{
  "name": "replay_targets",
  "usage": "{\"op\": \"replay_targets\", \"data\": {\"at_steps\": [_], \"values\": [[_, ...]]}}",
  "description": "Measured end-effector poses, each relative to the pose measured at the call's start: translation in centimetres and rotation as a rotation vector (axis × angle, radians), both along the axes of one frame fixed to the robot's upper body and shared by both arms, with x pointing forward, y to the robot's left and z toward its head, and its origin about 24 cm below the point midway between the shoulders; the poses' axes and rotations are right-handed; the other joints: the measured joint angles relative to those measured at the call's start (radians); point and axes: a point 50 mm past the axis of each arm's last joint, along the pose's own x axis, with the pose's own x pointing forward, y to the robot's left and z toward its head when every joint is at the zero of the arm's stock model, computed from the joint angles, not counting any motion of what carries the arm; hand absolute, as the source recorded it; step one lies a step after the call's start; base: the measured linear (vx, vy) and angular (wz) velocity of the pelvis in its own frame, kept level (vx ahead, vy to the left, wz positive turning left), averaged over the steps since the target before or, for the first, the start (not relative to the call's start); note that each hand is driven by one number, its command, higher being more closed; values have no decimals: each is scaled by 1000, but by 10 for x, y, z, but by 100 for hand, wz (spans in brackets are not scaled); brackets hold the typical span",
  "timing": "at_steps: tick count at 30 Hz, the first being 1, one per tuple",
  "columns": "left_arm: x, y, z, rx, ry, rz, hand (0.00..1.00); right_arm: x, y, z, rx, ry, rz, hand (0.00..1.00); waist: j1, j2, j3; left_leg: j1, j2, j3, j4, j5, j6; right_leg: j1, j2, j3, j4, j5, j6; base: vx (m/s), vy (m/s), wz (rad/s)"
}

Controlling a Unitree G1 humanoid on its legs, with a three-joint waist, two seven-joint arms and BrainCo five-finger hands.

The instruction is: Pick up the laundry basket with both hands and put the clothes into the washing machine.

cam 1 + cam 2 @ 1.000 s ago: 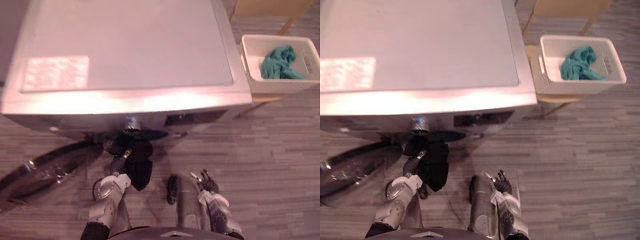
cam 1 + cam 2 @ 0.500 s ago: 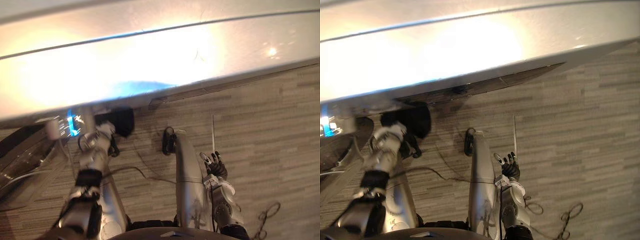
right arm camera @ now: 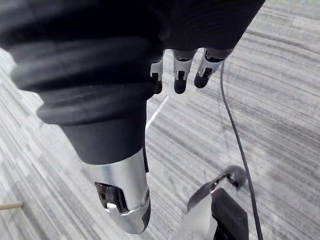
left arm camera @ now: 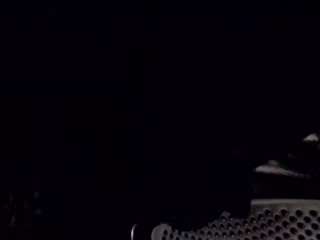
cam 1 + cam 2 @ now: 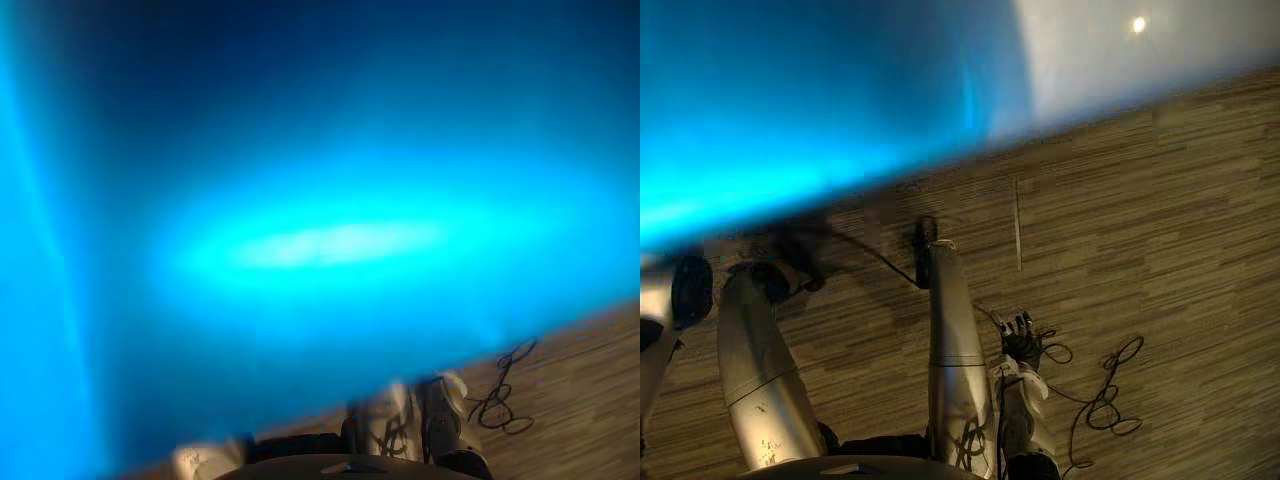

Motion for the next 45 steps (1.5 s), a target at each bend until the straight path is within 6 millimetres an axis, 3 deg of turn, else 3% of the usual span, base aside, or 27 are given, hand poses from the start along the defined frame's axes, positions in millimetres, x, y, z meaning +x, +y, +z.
{"op": "replay_targets", "data": {"at_steps": [5, 6, 11, 13, 17, 20, 22, 24, 26, 27, 30, 31, 32, 33, 35, 40, 41, 43, 45], "values": [[-3, 5, 19, 29, -21, 51, 100, -8, -10, -4, 12, 16, -42, 0, -8, 0, 0, -47, 0, -2, 19, 13, 22, -44, 2, 9, -4, 39, -4, -89, 25, -8], [-3, 7, 20, 43, -20, 67, 0, -8, -11, -4, 11, 16, -47, 0, -10, 0, 0, -50, 0, -2, 21, 15, 24, -47, 3, 11, -4, 40, -6, -48, 4, -4], [-3, 4, 27, 418, 35, 401, 0, -13, -18, -9, 19, 38, -79, 0, -13, 0, 0, -70, 0, 0, 27, 29, 29, -68, 4, 19, -4, 63, 2, -29, -3, -2], [-2, -5, 31, 749, 63, 652, 0, -15, -21, -10, 10, 39, -88, 0, -14, 0, 0, -87, -2, -14, 29, 36, 34, -69, 3, 8, -9, 72, 4, -23, -8, 5], [-3, -10, 34, 993, 75, 883, 0, -14, -23, -8, 13, 7, -93, 0, -21, 0, 0, -97, -5, -18, 26, 43, 41, -72, -1, 3, -15, 77, 1, -20, -5, 5], [-4, -6, 36, 1053, 93, 978, 0, -12, -23, -5, 31, -23, -99, 0, -24, 0, 0, -99, -5, -18, 24, 45, 41, -72, 0, 2, -23, 84, 7, -6, -2, -1], [-5, 1, 37, 981, 119, 966, 0, -12, -23, -4, 39, -32, -103, 0, -26, 0, 0, -99, -5, -18, 20, 47, 42, -69, 0, 2, -29, 88, 8, 0, 0, 0], [2, 16, 25, 818, 213, 881, 0, -11, -20, -4, 45, -34, -97, 0, -29, 0, 0, -87, -6, -18, 5, 53, 41, -52, 0, -3, -48, 94, 8, 0, 0, 0], [14, 24, -2, 609, 311, 692, 0, -11, -18, -5, 52, -31, -98, 0, -30, 0, 0, -67, -8, -15, -9, 56, 40, -32, 1, -5, -62, 97, 8, 0, 0, 0], [24, 21, -27, 406, 356, 497, 0, -10, -15, -6, 65, -21, -98, 0, -27, 0, 0, -52, -8, -16, -16, 56, 38, -15, 2, -8, -70, 97, 8, 5, -12, 5], [37, 1, -90, -137, 417, 68, 0, -3, -5, -6, 100, -7, -109, 0, -26, 0, -1, -5, -22, -15, -49, 64, 35, 36, -4, -12, -98, 96, 9, 16, -12, 12], [39, -6, -116, -267, 451, -10, 0, 2, -3, -4, 100, -10, -105, 0, -27, 0, -1, 21, -23, -13, -57, 63, 34, 63, -5, -13, -107, 95, 11, 33, -9, 10], [39, -9, -129, -311, 473, -30, 0, 5, -3, -2, 100, -14, -107, 0, -28, 0, -1, 37, -24, -11, -63, 63, 33, 80, -5, -13, -115, 95, 11, 43, -5, 3], [37, -12, -156, -348, 523, -44, 0, 9, -2, 0, 90, -20, -102, 0, -30, -1, -1, 76, -25, -4, -79, 62, 31, 116, -7, -15, -131, 94, 10, 64, -13, 3], [29, -15, -191, -332, 587, -31, 0, 10, -2, 1, 85, -16, -103, 0, -29, 0, -3, 147, -30, 6, -113, 66, 24, 182, -13, -20, -158, 92, 5, 58, -31, 10], [-11, -39, -282, 111, 773, 36, 0, 0, -5, -14, 82, 61, -110, 0, -11, 10, -24, 386, -91, 33, -283, 101, 4, 404, -54, -40, -267, 82, -6, 98, -60, 32], [-36, -48, -326, 216, 881, 20, 0, -11, -7, -27, 75, 136, -115, 0, -4, 32, -102, 431, -115, 43, -347, 120, 2, 445, -69, -52, -313, 84, -5, 171, -58, 30], [-65, -56, -367, 220, 997, -20, 0, -19, -7, -37, 85, 195, -114, 0, 5, 58, -126, 533, -142, 51, -427, 143, -1, 549, -85, -66, -374, 87, -2, 213, -30, 34], [-118, -63, -425, 202, 1204, -81, 0, -40, -5, -57, 114, 315, -123, 0, 30, 89, -201, 682, -189, 73, -566, 185, -13, 688, -110, -86, -475, 100, 4, 245, -30, 35]]}}
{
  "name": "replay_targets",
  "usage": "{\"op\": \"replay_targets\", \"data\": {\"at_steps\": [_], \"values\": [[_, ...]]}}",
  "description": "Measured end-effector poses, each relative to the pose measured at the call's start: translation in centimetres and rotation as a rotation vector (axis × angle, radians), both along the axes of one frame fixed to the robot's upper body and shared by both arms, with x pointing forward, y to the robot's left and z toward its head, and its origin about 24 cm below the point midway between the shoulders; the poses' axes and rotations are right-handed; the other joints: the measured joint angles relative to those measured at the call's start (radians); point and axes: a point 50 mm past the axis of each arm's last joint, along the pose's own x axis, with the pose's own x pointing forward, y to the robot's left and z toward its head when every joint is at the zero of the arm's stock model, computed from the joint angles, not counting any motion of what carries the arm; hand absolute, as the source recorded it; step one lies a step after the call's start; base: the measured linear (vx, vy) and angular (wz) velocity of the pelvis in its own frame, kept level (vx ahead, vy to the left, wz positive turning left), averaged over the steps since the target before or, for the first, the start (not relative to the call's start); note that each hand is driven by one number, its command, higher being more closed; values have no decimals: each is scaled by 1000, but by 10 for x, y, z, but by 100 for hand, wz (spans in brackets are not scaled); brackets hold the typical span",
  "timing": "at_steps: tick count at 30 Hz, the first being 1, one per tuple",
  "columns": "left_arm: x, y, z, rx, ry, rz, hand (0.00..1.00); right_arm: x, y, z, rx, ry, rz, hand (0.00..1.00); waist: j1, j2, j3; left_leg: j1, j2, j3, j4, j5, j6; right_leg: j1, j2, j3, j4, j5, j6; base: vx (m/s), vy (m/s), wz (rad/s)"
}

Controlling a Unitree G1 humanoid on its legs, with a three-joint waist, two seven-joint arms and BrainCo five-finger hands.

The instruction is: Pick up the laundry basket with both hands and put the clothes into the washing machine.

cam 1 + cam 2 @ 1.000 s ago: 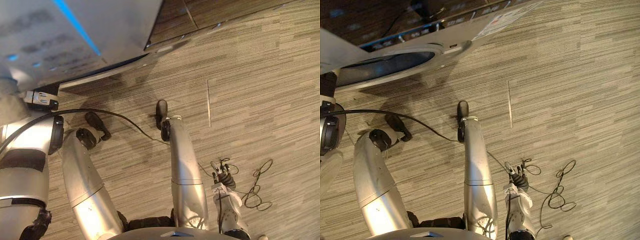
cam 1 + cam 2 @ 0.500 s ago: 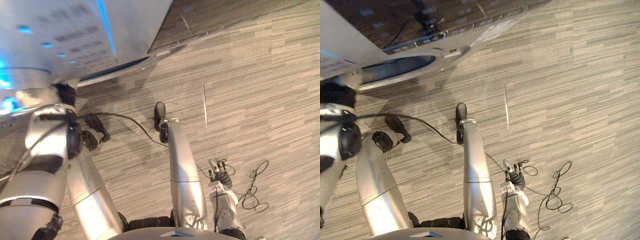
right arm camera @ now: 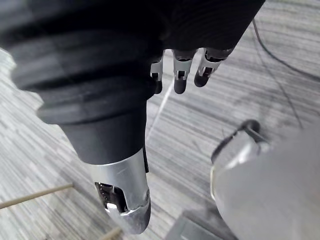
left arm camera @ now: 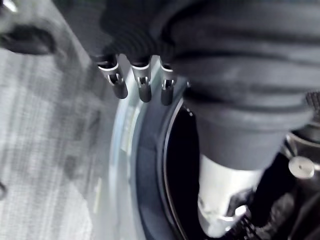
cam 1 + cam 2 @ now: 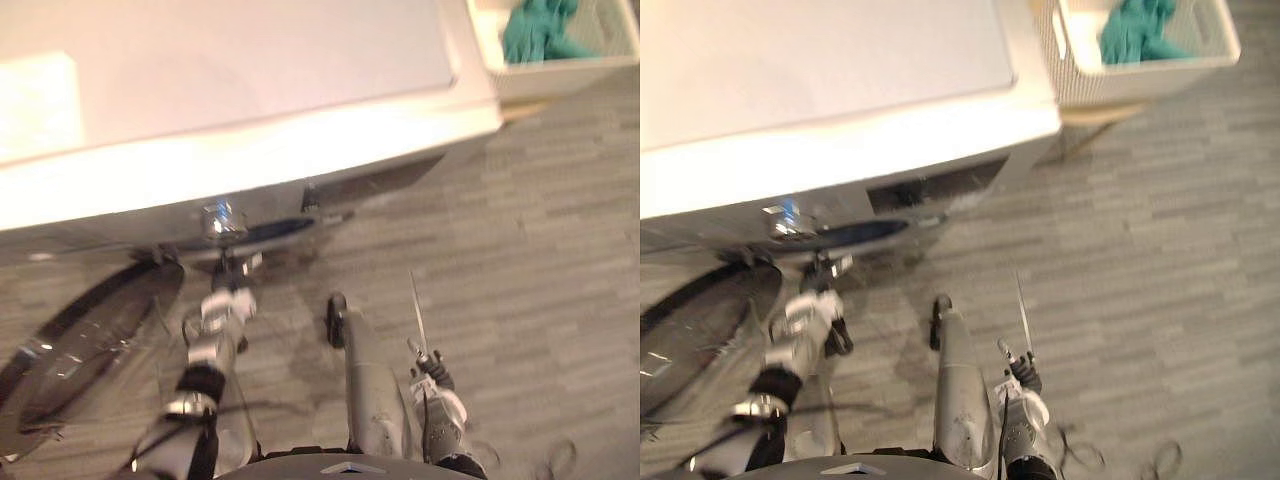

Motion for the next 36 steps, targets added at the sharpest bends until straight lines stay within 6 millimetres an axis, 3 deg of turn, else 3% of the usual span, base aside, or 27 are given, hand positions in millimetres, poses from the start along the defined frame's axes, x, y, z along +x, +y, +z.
{"op": "replay_targets", "data": {"at_steps": [3, 6, 9, 11, 15, 17, 19, 21, 23, 28, 31, 32, 33, 34, 35, 36], "values": [[-51, 11, -40, 69, 180, -14, 0, -23, -3, -15, -9, 107, 10, 0, 18, 19, -84, 147, -51, 21, -177, 61, 0, 142, -28, -34, -124, 22, 8, 256, -21, 38], [-107, 30, -74, 54, 405, 124, 0, -43, -4, -26, -2, 200, 12, 0, 23, 31, -179, 285, -93, 12, -375, 142, -10, 287, -48, -97, -267, 52, 12, 168, -15, 39], [-148, 47, -92, 61, 576, 207, 0, -55, -3, -34, 0, 277, 27, 0, 36, 40, -227, 379, -95, -9, -439, 168, -18, 423, -40, -153, -353, 61, 13, 155, -28, 39], [-158, 50, -95, 53, 619, 232, 0, -56, -2, -35, -8, 296, 48, 0, 39, 42, -235, 386, -90, -8, -405, 167, -17, 473, -36, -178, -376, 60, 13, 49, -23, 36], [-159, 48, -95, 30, 625, 263, 0, -53, 1, -37, 12, 299, 55, 0, 55, 42, -242, 337, -74, -34, -212, 132, 11, 550, -35, -225, -390, 46, 14, -24, -7, 33], [-162, 44, -97, 19, 636, 259, 0, -50, -1, -36, 3, 292, 68, 0, 56, 64, -251, 325, -77, -67, -152, 66, 8, 560, -33, -232, -389, 48, 19, -26, 128, 7], [-164, 41, -98, 10, 645, 255, 0, -45, 1, -35, -6, 290, 97, 0, 52, 69, -256, 341, -88, -88, -162, 2, 4, 563, -32, -225, -389, 49, 25, -15, 168, -8], [-165, 52, -97, 39, 642, 262, 0, -45, 12, -38, 28, 294, 103, 0, 51, 22, -285, 362, -122, -50, -229, 11, 26, 553, -53, -188, -427, 77, 25, -8, 143, -22], [-165, 56, -97, 57, 648, 248, 0, -44, 22, -39, 53, 288, 110, 0, 54, -2, -299, 372, -133, -10, -248, 7, 27, 552, -58, -149, -485, 119, 17, 7, 121, -49], [-165, 57, -98, 95, 674, 181, 0, -45, 26, -39, 71, 267, 122, 0, 51, -15, -302, 429, -143, 79, -294, -2, 28, 532, -66, -68, -500, 152, -7, -12, 77, -58], [-161, 56, -97, 110, 658, 123, 0, -38, 27, -37, 54, 252, 154, 0, 54, -7, -287, 474, -110, 146, -323, -3, 22, 392, -38, -66, -324, 207, 2, -33, -8, -122], [-161, 54, -97, 122, 660, 82, 0, -37, 25, -36, 45, 249, 158, 0, 52, 12, -277, 499, -79, 178, -339, 1, 24, 368, -28, -77, -292, 232, -11, -26, -29, -120], [-164, 53, -98, 135, 666, 47, 0, -32, 19, -34, 27, 239, 156, 0, 40, 14, -270, 535, -61, 224, -353, 14, 24, 324, -44, -119, -153, 192, -75, 3, -64, -104], [-164, 54, -98, 157, 671, 16, 0, -42, 13, -36, 25, 266, 136, 0, 28, -1, -268, 576, -58, 250, -371, 24, 7, 304, -92, -141, -20, 147, -96, 28, -92, -62], [-165, 54, -99, 165, 673, 7, 0, -53, 9, -39, 27, 290, 112, 0, 22, -4, -268, 593, -58, 257, -383, 32, -5, 305, -117, -148, 18, 133, -91, 43, -138, -31], [-168, 54, -100, 163, 686, 1, 0, -70, 3, -43, 34, 334, 68, 0, 18, -4, -268, 623, -57, 269, -408, 43, -23, 307, -176, -160, 60, 118, -90, 91, -246, -21]]}}
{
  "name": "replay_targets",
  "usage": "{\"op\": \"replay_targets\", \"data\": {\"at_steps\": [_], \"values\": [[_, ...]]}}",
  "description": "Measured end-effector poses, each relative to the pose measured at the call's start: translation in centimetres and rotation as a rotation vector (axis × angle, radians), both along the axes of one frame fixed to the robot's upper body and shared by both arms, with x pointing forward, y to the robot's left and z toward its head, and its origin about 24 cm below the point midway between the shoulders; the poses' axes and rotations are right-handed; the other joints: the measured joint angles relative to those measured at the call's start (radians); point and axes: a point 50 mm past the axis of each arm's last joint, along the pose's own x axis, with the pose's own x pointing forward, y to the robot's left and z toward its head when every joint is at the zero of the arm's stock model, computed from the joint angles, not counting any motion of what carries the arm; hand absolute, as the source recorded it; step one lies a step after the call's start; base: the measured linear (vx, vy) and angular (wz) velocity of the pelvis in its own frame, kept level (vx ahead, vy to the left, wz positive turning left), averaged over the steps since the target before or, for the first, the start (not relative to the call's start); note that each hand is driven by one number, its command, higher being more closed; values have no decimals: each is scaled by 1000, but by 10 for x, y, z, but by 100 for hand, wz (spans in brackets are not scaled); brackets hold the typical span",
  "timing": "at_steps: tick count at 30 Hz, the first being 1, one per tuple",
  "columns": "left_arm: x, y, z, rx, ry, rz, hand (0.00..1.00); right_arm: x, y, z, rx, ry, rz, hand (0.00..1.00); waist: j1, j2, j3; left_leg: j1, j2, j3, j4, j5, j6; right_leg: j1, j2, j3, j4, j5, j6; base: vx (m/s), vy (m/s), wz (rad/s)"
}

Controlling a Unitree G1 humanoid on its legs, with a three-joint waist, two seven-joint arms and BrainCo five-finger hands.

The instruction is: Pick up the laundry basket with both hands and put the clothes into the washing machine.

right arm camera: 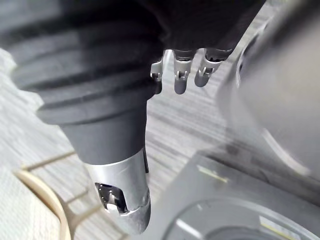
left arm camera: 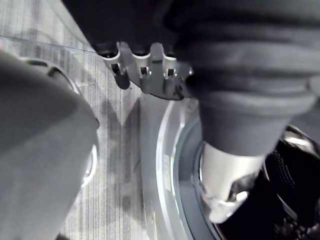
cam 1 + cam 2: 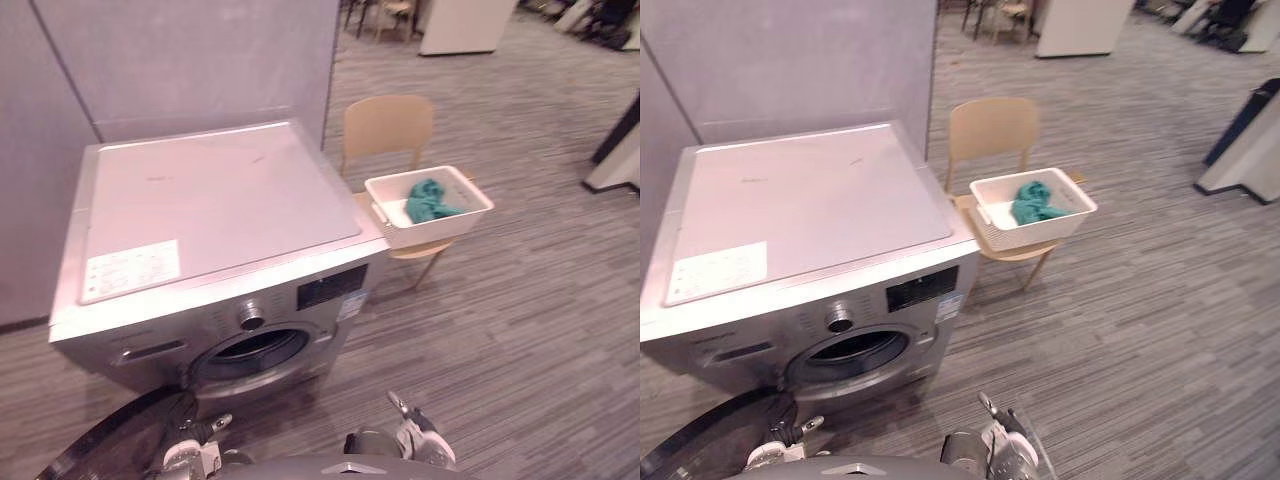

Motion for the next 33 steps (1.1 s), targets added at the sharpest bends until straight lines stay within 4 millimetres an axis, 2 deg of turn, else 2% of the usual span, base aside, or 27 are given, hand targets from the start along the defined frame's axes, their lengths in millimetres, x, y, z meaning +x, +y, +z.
{"op": "replay_targets", "data": {"at_steps": [2, 3, 4, 5, 6, 7, 8, 10, 12, 13, 14, 16, 17, 18, 19, 20, 21, 22, 23, 24, 25, 27, 29, 30, 31, 32, 33], "values": [[-4, 3, -1, -3, 13, 4, 0, -22, -3, -7, 28, 69, -83, 0, -6, -8, 0, 35, -10, -1, -43, 9, -40, 13, -76, -3, -47, 30, -13, 111, -284, -20], [-2, 8, 0, 6, 7, 1, 0, -42, -5, -10, 38, 125, -123, 0, -13, -39, 0, 52, -31, -24, -62, 12, -60, 31, -88, 14, -108, 67, 20, 110, -258, -26], [-5, 8, -1, 3, 21, 0, 0, -56, -6, -13, 54, 178, -153, 0, -10, -25, -6, 54, -44, -96, -87, 10, -73, 57, -54, 23, -155, 30, 23, 118, -236, -62], [-6, 0, -3, -24, 35, -6, 0, -66, -16, -13, 44, 209, -191, 0, -3, 27, -6, 39, -37, -185, -108, 12, -76, 60, 6, 37, -205, 24, 26, 77, -195, -81], [-7, -1, -4, -25, 41, -7, 0, -71, -21, -13, 44, 221, -213, 0, -9, 39, -3, 40, -25, -197, -115, 18, -75, 57, 34, 60, -219, 3, 54, 76, -173, -73], [-7, 2, -4, -18, 42, -9, 0, -75, -22, -13, 56, 236, -232, 0, -17, 28, 0, 43, -21, -193, -112, 22, -84, 65, 39, 70, -229, -41, 123, 76, -261, -35], [-6, 3, -3, -15, 44, -10, 0, -85, -20, -15, 79, 272, -247, 0, -25, 23, 7, 51, 1, -192, -101, 14, -107, 84, 53, 54, -248, -87, 168, 109, -324, -10], [-11, 7, -4, -7, 60, 1, 0, -88, -19, -15, 79, 291, -214, 0, -26, 35, 11, 80, 61, -184, -100, 21, -127, 101, 126, 54, -231, -113, 137, 80, -273, -16], [-16, 18, -3, 24, 77, -1, 0, -66, -19, -14, 63, 263, -109, 0, -28, 33, 7, 75, 109, -190, -43, 23, -135, 91, 164, 49, -208, -160, 106, 41, -199, -25], [-18, 23, -2, 38, 84, -2, 0, -54, -20, -13, 50, 245, -58, 0, -26, 27, 9, 31, 135, -217, 38, 32, -123, 92, 182, 49, -210, -163, 93, 29, -252, -13], [-19, 27, -1, 50, 82, 3, 0, -46, -23, -12, 35, 232, -25, 0, -27, 21, 10, -30, 159, -253, 140, 45, -83, 97, 198, 43, -224, -160, 81, 19, -278, -1], [-19, 34, 0, 67, 78, 10, 0, -20, -36, -4, -30, 173, 41, 0, -21, 21, 35, -164, 238, -274, 392, 141, 155, 169, 240, 22, -305, -134, 43, 65, -268, 8], [-21, 35, 0, 68, 77, 23, 0, -15, -39, -2, -46, 162, 52, 0, -14, 14, 39, -177, 250, -277, 428, 175, 189, 190, 248, 23, -323, -128, 31, 76, -176, -5], [-23, 34, 0, 66, 78, 31, 0, -6, -43, 2, -79, 125, 65, 0, 8, 14, 53, -204, 234, -290, 504, 133, 161, 218, 251, 29, -342, -129, 11, 105, -117, -5], [-25, 28, -2, 49, 83, 32, 0, 5, -52, 8, -122, 77, 67, 0, 7, 18, 56, -231, 163, -309, 576, 35, 105, 244, 248, 33, -362, -132, 0, 99, -79, -6], [-28, 24, -3, 40, 88, 30, 0, 9, -55, 10, -130, 63, 64, 0, 6, 25, 58, -240, 111, -313, 582, 0, 82, 248, 242, 36, -367, -131, -2, 112, -2, -15], [-32, 15, -5, 20, 96, 31, 0, 18, -57, 13, -140, 40, 66, 0, 11, 42, 67, -241, 12, -300, 541, -56, 67, 256, 235, 44, -373, -128, -2, 149, 66, -29], [-36, 11, -6, 10, 107, 32, 0, 24, -54, 14, -134, 23, 71, 0, 13, 58, 73, -233, -68, -290, 442, -86, 68, 266, 237, 43, -383, -122, 7, 165, 82, -26], [-38, 10, -6, 7, 112, 32, 0, 25, -53, 14, -130, 22, 71, 0, 13, 61, 72, -232, -95, -289, 397, -91, 66, 267, 237, 42, -385, -121, 9, 162, 78, -8], [-40, 6, -7, -5, 112, 45, 0, 26, -41, 11, -101, 16, 74, 0, 25, 68, 69, -221, -171, -301, 207, -89, 79, 266, 241, 41, -385, -122, 25, 158, 65, -9], [-43, 8, -7, -7, 115, 67, 0, 27, -28, 8, -68, 11, 81, 0, 50, 59, 63, -178, -218, -349, 137, -73, 108, 267, 236, 67, -396, -124, 30, 168, 53, -7], [-44, 8, -7, -15, 109, 120, 0, 33, -13, 7, -45, -2, 127, 0, 63, 49, 61, -166, -251, -399, 130, -70, 137, 284, 225, 81, -396, -132, 47, 193, 50, -5], [-44, 8, -7, -18, 102, 144, 0, 33, -3, 5, -26, -1, 147, 0, 71, 44, 64, -132, -256, -382, 125, -89, 143, 276, 203, 82, -310, -151, 56, 177, 74, -5], [-44, 9, -7, -21, 101, 149, 0, 36, 6, 5, -23, -14, 191, 0, 70, 42, 62, -100, -264, -382, 110, -112, 154, 224, 188, 87, -170, -163, 67, 153, 82, -13], [-44, 12, -6, -15, 97, 149, 0, 42, 12, 9, -30, -50, 230, 0, 69, 27, 65, -63, -278, -373, 90, -125, 151, 128, 165, 119, 69, -151, 75, 164, 48, -14], [-42, 14, -5, -7, 95, 134, 0, 45, 12, 11, -37, -76, 253, 0, 65, 15, 62, -36, -282, -369, 95, -140, 154, 37, 162, 168, 307, -111, 81, 140, 1, -10], [-41, 15, -5, -2, 93, 125, 0, 43, 11, 11, -40, -80, 254, 0, 63, 12, 61, -21, -282, -369, 97, -139, 159, -5, 165, 190, 413, -92, 77, 246, -70, 10]]}}
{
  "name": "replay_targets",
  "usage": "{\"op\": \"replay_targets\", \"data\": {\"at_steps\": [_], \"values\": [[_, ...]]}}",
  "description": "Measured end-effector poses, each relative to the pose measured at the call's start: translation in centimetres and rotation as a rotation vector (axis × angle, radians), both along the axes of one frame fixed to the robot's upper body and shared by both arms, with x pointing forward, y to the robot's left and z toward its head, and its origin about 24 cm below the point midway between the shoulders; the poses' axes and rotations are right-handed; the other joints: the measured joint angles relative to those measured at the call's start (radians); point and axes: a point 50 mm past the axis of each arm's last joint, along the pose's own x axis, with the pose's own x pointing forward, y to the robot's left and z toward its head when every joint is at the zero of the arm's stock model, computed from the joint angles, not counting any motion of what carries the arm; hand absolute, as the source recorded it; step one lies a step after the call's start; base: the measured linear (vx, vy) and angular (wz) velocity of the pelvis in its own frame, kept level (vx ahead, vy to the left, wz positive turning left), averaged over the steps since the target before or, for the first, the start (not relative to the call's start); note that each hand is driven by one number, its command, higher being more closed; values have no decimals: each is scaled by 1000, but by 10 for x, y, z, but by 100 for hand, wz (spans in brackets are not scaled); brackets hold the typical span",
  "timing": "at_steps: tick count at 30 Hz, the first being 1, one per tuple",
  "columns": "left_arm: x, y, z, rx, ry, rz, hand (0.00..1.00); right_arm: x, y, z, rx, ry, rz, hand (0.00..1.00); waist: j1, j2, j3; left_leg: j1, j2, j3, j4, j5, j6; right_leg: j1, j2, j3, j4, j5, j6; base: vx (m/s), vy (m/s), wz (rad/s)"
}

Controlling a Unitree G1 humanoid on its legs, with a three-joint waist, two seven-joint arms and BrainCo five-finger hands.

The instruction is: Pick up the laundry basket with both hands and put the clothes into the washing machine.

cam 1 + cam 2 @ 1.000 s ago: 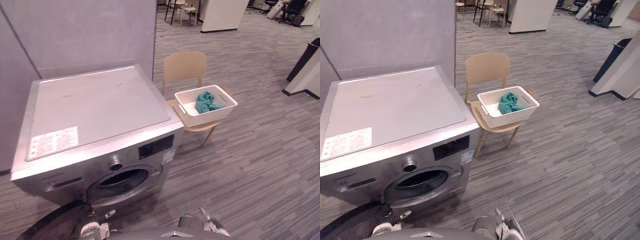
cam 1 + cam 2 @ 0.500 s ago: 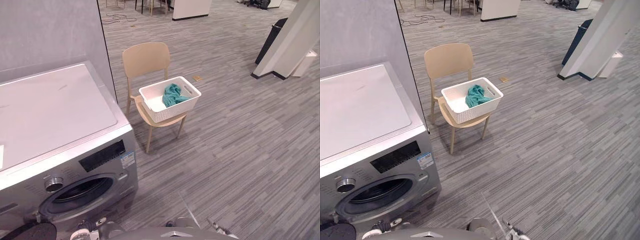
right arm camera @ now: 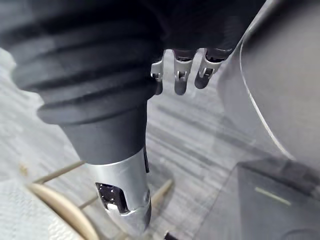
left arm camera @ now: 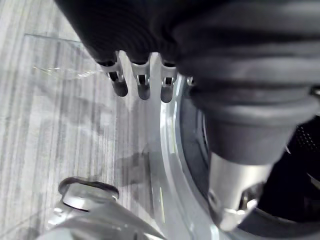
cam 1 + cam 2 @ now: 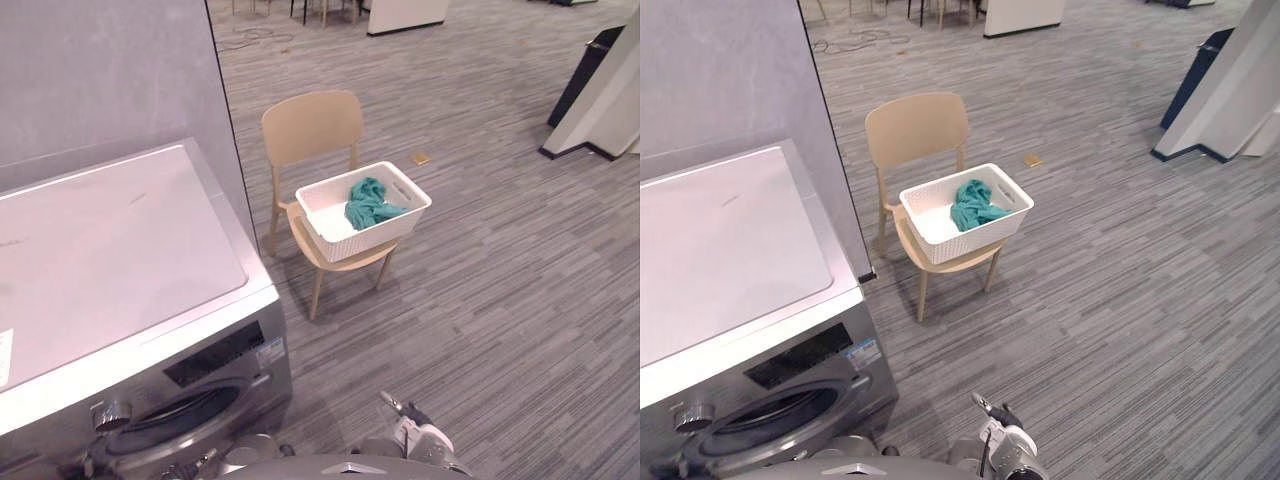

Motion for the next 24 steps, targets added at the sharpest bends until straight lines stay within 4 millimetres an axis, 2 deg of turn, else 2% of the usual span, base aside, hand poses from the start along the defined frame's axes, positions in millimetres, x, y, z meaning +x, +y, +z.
{"op": "replay_targets", "data": {"at_steps": [1, 2, 3, 4, 5, 6, 7, 8, 9, 10, 11, 12, 13, 14, 15, 16, 17, 18, 19, 20, 21, 23, 24], "values": [[4, 3, 1, 10, -12, -10, 0, -7, -2, -1, -1, 7, -3, 0, -9, -2, 2, 29, 0, -15, 3, -3, -3, -60, 4, 30, 147, 11, 4, 223, -97, 26], [8, 5, 3, 18, -23, -21, 0, -10, -4, -2, -4, 14, -11, 0, -16, -11, 0, 38, 2, -28, 9, -3, -3, -82, 0, 38, 191, 9, 9, 275, -161, 60], [21, 6, 5, 27, -55, -49, 0, -23, -8, -5, -4, 45, -37, 0, -23, -20, -2, 48, 13, -51, 17, -3, -6, -111, -17, 44, 200, 8, 9, 213, -176, 82], [31, 4, 7, 25, -80, -67, 0, -36, -12, -8, 6, 70, -97, 0, -22, -19, -2, 51, 24, -79, 12, -6, -15, -135, -58, 47, 143, 15, -10, 188, -180, 82], [39, 3, 8, 24, -100, -72, 0, -40, -16, -8, 3, 72, -133, 0, -27, -17, -3, 54, 32, -86, 8, -11, -23, -144, -83, 48, 92, 28, -30, 203, -187, 61], [47, -1, 9, 19, -117, -82, 0, -51, -23, -10, -4, 102, -180, 0, -28, -12, 1, 81, 52, -99, -5, -16, -42, -144, -127, 48, -31, 43, -53, 227, -227, 27], [48, -3, 9, 17, -119, -94, 0, -58, -25, -11, -1, 125, -209, 0, -26, -6, 0, 98, 76, -101, -8, -20, -62, -127, -145, 51, -160, 51, -58, 262, -331, 13], [46, -4, 9, 23, -109, -87, 0, -70, -25, -15, 11, 167, -233, 0, -29, 1, -10, 105, 114, -104, -13, -30, -93, -74, -153, 53, -369, 79, -43, 189, -330, 1], [42, 1, 9, 46, -95, -52, 0, -76, -24, -16, 18, 187, -245, 0, -30, 1, -11, 118, 130, -105, -21, -37, -109, -46, -153, 58, -470, 105, -33, 239, -497, 5], [27, 17, 10, 92, -70, -33, 0, -90, -22, -19, 39, 225, -293, 0, -27, -6, -16, 137, 168, -111, -27, -57, -153, -6, -159, 74, -598, 154, 8, 180, -358, 7], [20, 22, 10, 106, -57, -32, 0, -97, -19, -21, 50, 252, -294, 0, -28, -9, -24, 136, 180, -116, -27, -65, -172, -3, -163, 71, -614, 166, 28, 262, -512, 17], [12, 26, 10, 114, -41, -31, 0, -110, -16, -24, 64, 294, -301, 0, -34, -24, -48, 133, 205, -131, -27, -89, -216, 13, -170, 20, -632, 183, 97, 235, -486, 13], [7, 16, 7, 76, -28, -26, 0, -117, -19, -24, 63, 324, -306, 0, -30, 10, -61, 135, 269, -153, -3, -108, -252, 26, -127, -36, -604, 70, 146, 284, -601, 15], [3, 7, 4, 45, -21, -13, 0, -115, -24, -23, 52, 321, -298, 0, -34, 33, -69, 128, 300, -172, 21, -96, -241, 28, -99, -55, -590, 44, 129, 320, -703, 4], [-1, -10, 1, -12, -22, 8, 0, -114, -32, -22, 38, 322, -299, 0, -34, 48, -78, 98, 329, -213, 93, -49, -194, 32, -66, -70, -547, 7, 93, 241, -581, 5], [-2, -9, 1, -9, -27, 24, 0, -113, -32, -22, 38, 318, -298, 0, -31, 49, -81, 76, 337, -235, 145, -18, -152, 42, -57, -83, -535, -12, 78, 292, -719, 17], [-5, -7, 1, -12, -21, 47, 0, -106, -31, -22, 39, 306, -284, 0, -38, 48, -82, 11, 356, -262, 265, 69, -80, 74, -36, -114, -533, -38, 50, 207, -596, 29], [-5, -6, 1, -10, -24, 62, 0, -101, -31, -21, 40, 292, -281, 0, -39, 46, -81, -43, 377, -262, 359, 152, -48, 103, -18, -136, -550, -49, 29, 191, -554, 41], [-6, -5, 1, -9, -24, 72, 0, -95, -32, -20, 38, 278, -279, 0, -39, 46, -81, -99, 403, -253, 444, 197, -41, 131, -1, -156, -573, -54, 9, 129, -451, 28], [-11, -4, 1, -10, -10, 79, 0, -85, -36, -18, 23, 250, -273, 0, -21, 43, -78, -172, 417, -194, 581, 182, -53, 179, 26, -172, -627, -54, -26, 105, -363, 13], [-11, -5, 0, -14, -10, 80, 0, -81, -39, -17, 16, 239, -271, 0, -15, 41, -78, -189, 412, -166, 615, 166, -59, 202, 35, -177, -655, -48, -34, 125, -349, 2], [-15, -5, 0, -18, 1, 70, 0, -67, -44, -13, -8, 199, -255, 0, -4, 34, -77, -232, 345, -98, 639, 116, -75, 252, 44, -194, -720, -32, -51, 111, -177, 7], [-19, -6, -1, -25, 12, 68, 0, -56, -47, -10, -20, 171, -241, 0, -3, 35, -76, -247, 275, -67, 587, 69, -89, 273, 48, -201, -749, -25, -52, 119, -57, 9]]}}
